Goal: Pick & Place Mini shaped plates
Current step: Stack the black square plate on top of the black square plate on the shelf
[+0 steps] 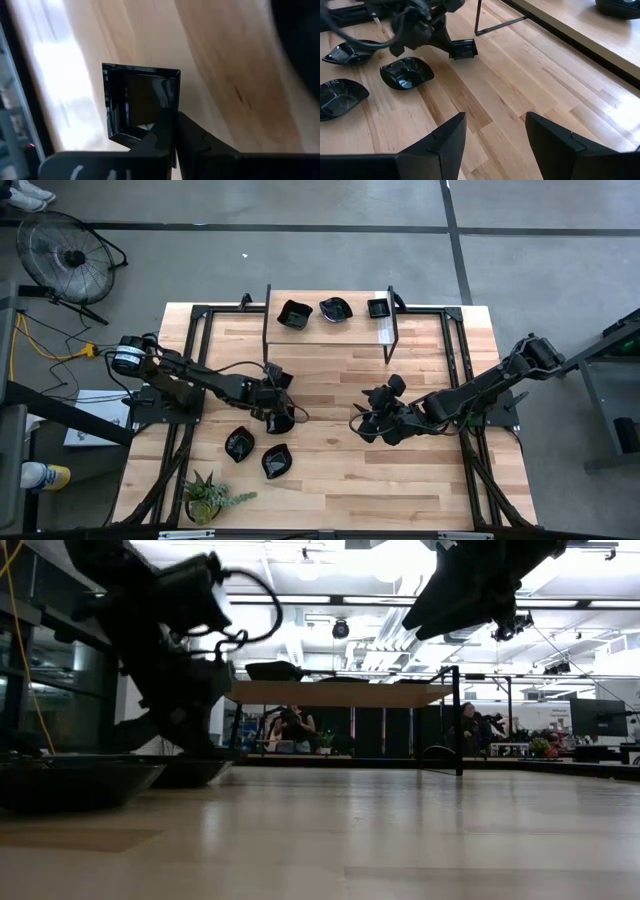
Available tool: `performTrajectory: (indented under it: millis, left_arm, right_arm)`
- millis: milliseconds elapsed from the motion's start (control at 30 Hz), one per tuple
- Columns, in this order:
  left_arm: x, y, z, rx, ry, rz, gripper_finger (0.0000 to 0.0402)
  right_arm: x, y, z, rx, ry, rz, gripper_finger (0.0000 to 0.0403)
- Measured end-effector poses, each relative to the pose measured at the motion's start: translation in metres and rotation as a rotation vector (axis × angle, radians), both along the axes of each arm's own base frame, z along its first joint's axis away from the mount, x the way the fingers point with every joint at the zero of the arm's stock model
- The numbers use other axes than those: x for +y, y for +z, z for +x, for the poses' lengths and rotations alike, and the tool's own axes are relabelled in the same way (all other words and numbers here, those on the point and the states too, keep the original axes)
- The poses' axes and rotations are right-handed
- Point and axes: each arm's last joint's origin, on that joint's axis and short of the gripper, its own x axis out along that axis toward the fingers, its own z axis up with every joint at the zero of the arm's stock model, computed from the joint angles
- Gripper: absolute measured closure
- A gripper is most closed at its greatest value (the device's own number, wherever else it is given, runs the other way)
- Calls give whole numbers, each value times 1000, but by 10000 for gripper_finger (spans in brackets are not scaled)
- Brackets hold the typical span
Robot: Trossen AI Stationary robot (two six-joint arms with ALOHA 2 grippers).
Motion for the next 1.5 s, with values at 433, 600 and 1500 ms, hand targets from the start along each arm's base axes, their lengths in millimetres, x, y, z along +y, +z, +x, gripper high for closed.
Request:
performTrajectory:
  millis: [433,600,1500]
  left_arm:
    - [-49,30,11,46,-274,247,400]
    - [-64,38,13,51,-366,401,400]
    - [-73,46,28,281,-498,948,401]
  right_arm:
    - [0,0,0,-29,-30,46,201]
    - [1,2,2,-43,-20,40,203]
    - [-10,-19,74,-254,32,-261,205]
